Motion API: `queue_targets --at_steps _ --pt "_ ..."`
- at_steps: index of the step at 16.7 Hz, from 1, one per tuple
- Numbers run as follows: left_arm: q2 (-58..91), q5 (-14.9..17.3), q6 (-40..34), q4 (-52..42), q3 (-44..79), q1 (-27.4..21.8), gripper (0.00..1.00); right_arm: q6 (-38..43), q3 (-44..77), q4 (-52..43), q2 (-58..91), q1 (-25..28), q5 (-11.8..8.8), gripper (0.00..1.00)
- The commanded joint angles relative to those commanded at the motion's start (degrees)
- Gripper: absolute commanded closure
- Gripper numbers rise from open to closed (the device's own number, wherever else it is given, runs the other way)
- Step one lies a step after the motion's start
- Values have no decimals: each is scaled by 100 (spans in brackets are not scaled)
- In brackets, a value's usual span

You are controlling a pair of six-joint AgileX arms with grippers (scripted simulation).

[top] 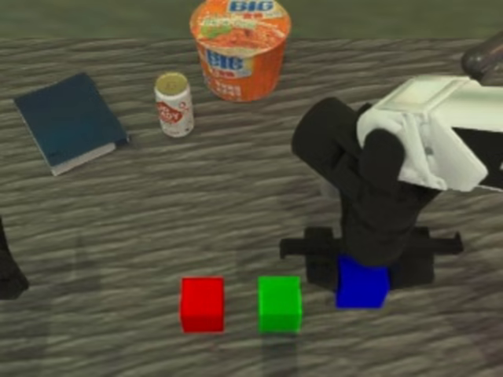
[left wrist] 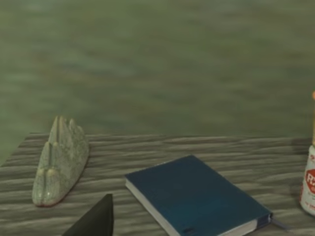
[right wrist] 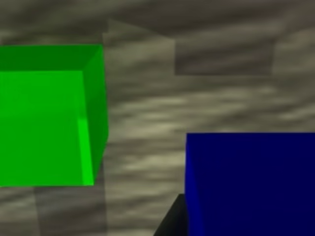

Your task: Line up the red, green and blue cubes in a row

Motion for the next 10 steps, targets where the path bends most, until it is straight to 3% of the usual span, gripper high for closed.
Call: queue_targets --at_steps 6,10 --pt "0 0 0 0 0 0 0 19 -670 1193 481 16 5 100" --pt "0 0 0 0 0 0 0 21 -743 1302 536 22 7 100"
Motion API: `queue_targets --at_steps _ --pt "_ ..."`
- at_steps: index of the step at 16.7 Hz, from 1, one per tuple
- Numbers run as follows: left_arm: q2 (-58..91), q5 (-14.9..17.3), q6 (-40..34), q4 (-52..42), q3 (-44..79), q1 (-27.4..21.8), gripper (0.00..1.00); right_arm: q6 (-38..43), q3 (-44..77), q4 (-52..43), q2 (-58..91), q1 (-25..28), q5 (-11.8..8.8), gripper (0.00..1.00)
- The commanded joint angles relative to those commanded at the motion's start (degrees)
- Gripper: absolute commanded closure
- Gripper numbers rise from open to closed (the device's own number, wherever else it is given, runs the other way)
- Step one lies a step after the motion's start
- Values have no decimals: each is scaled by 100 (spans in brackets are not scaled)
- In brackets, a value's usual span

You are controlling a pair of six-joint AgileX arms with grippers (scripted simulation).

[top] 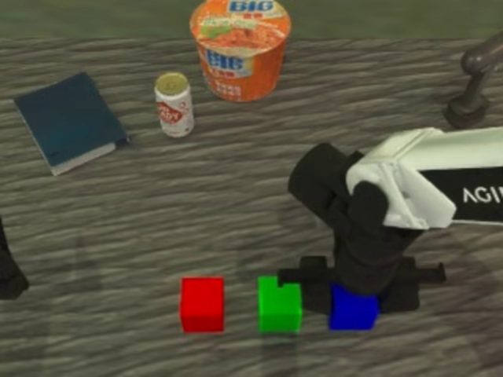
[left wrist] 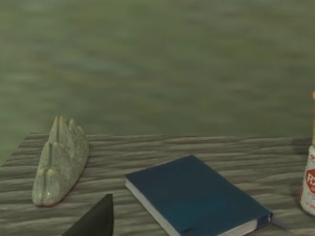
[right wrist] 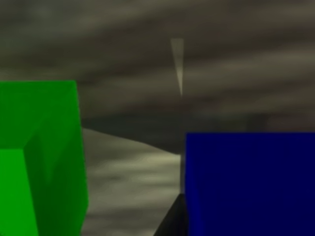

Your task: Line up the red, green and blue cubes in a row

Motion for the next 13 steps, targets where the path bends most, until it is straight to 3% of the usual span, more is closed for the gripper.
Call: queue_targets --at_steps 1,13 --pt "0 0 0 0 0 0 0 0 0 0 0 0 0 100" --pt "0 0 0 0 0 0 0 0 0 0 0 0 0 10"
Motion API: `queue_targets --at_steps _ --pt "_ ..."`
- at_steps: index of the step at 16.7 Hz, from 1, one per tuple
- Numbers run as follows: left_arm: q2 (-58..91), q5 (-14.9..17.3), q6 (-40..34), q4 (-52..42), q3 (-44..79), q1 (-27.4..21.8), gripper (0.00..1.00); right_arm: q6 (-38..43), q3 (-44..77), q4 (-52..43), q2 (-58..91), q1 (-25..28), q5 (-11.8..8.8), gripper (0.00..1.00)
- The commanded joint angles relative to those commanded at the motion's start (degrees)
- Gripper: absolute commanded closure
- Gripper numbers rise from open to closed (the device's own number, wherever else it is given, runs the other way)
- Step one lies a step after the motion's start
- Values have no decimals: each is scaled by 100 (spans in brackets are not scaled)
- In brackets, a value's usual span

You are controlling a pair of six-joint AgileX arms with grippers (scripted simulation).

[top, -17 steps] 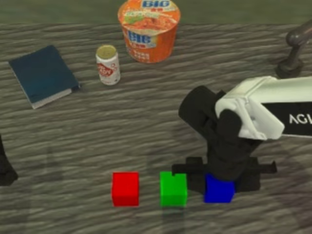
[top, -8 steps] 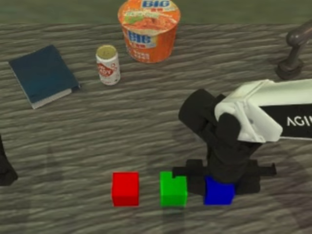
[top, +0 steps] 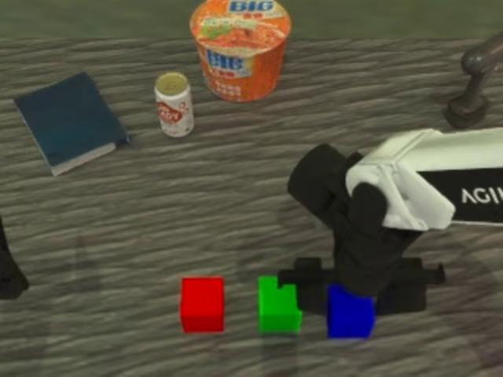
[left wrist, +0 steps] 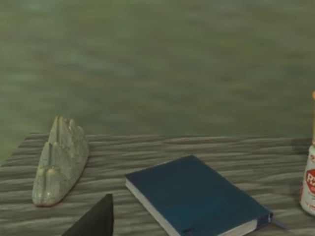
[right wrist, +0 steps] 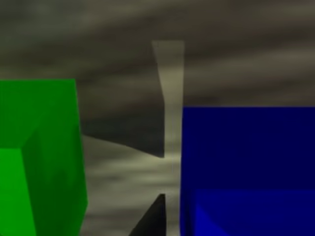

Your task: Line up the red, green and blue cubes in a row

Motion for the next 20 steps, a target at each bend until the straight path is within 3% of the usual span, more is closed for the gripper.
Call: queue_targets --at_steps 2,12,20 --pt "0 0 0 0 0 0 0 0 0 0 0 0 0 0" --pt "0 0 0 0 0 0 0 -2 72 -99 -39 7 0 0" --pt "0 0 0 0 0 0 0 -16 877 -1506 -623 43 -3 0"
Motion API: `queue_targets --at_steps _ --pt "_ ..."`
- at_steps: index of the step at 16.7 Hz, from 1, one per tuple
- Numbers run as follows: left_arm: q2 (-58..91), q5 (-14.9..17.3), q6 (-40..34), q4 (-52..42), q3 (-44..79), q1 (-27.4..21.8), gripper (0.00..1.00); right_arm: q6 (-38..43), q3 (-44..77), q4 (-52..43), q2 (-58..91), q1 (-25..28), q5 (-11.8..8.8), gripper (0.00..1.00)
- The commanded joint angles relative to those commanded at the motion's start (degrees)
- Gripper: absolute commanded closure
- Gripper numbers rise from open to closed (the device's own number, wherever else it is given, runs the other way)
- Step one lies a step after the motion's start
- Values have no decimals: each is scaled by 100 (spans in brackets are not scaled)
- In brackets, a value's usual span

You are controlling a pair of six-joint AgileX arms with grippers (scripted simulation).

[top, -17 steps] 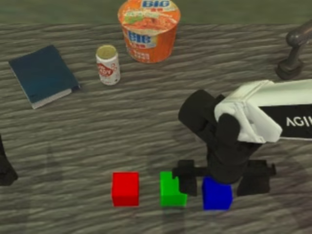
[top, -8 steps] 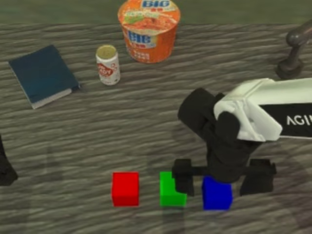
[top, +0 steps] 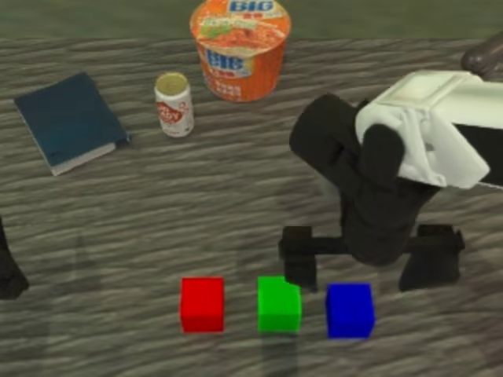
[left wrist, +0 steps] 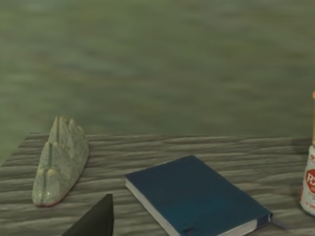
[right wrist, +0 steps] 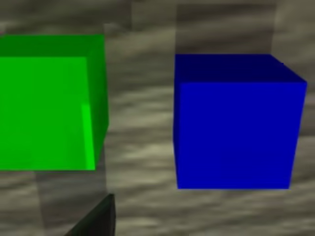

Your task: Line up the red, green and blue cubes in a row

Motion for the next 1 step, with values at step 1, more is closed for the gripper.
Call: queue_targets --at_steps 1 --pt "0 0 0 0 0 0 0 -2 17 -23 -18 0 0 0"
